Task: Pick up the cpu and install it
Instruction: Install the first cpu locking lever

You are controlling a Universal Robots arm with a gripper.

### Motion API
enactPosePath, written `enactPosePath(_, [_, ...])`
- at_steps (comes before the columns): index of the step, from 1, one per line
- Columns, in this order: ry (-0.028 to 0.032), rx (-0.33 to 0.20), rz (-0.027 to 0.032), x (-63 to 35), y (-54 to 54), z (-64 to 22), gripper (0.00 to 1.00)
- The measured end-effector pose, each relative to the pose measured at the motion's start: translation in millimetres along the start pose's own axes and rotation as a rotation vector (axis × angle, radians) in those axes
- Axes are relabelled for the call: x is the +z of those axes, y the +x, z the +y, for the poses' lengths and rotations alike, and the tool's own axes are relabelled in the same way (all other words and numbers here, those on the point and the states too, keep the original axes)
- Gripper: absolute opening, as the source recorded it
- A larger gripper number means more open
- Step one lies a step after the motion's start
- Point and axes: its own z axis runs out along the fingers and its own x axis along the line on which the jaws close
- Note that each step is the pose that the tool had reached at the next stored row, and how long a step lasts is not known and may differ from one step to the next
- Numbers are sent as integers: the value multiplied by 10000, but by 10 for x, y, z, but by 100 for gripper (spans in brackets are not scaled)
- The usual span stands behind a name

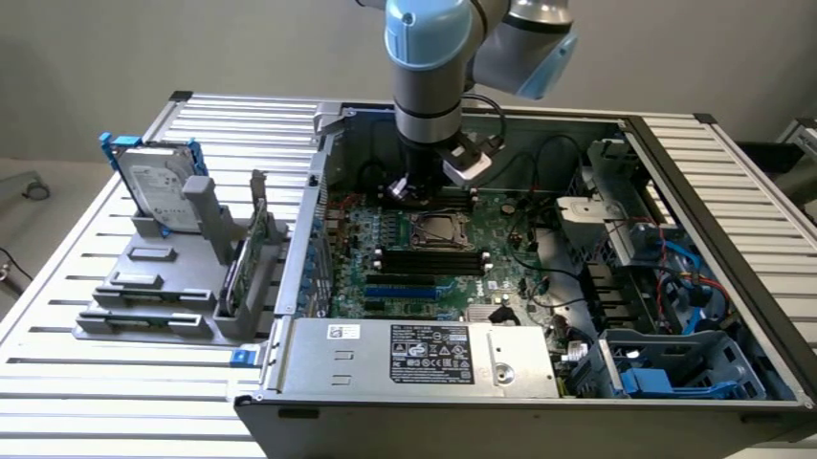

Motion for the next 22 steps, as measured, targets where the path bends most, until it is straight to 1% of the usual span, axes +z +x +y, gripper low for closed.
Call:
enactPosePath(14, [-5,0,-5,24,62,51,11])
enactPosePath(22, [-24,-3,-21,34,98,76,11])
